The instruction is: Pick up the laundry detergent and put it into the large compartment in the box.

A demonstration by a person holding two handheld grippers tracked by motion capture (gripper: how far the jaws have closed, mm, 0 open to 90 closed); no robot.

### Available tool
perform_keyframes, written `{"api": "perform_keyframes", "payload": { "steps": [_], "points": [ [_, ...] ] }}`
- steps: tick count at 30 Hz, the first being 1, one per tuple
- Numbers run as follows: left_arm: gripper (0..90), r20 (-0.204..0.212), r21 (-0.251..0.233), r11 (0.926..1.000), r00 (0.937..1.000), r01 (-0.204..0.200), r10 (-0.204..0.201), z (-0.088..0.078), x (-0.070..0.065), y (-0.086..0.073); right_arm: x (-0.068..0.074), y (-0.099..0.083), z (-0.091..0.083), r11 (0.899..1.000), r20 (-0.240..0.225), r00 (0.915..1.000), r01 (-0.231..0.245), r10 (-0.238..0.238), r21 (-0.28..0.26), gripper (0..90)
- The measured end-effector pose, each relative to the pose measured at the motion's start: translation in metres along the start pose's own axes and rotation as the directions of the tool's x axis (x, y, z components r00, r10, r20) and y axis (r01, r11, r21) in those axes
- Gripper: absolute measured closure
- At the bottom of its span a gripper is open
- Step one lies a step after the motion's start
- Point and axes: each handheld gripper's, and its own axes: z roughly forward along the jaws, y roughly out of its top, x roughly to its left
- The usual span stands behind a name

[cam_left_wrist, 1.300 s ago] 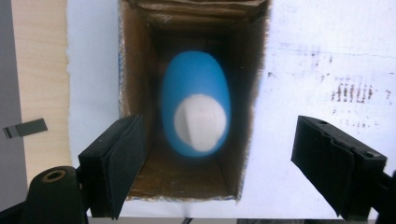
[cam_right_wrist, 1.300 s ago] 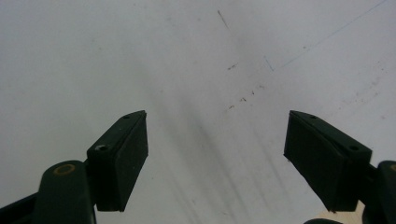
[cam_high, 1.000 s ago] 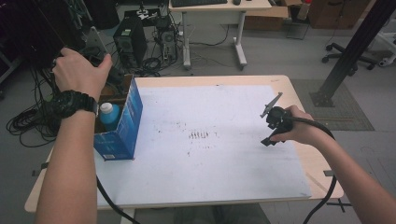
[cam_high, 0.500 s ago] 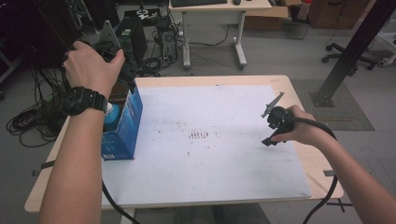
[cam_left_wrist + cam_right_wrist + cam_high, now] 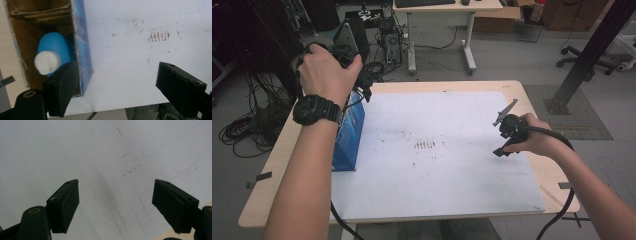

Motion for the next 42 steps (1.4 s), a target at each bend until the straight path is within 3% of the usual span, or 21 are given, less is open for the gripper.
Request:
{"api": "perform_keyframes", "payload": {
  "steps": [17, 42],
  "points": [
    [17.9, 0.009, 0.024, 0.9942, 0.9945, -0.105, 0.105, 0.010, -0.050, 0.007, 0.001, -0.006, -0.002, 1.000, -0.001, 1.0000, -0.004, 0.004, -0.002, 21.9],
    [17.9, 0.011, 0.046, 0.9878, 0.9888, -0.149, 0.149, 0.026, -0.085, 0.012, 0.001, -0.010, -0.006, 1.000, 0.003, 1.0000, -0.005, 0.005, -0.016, 21.9]
  ]
}}
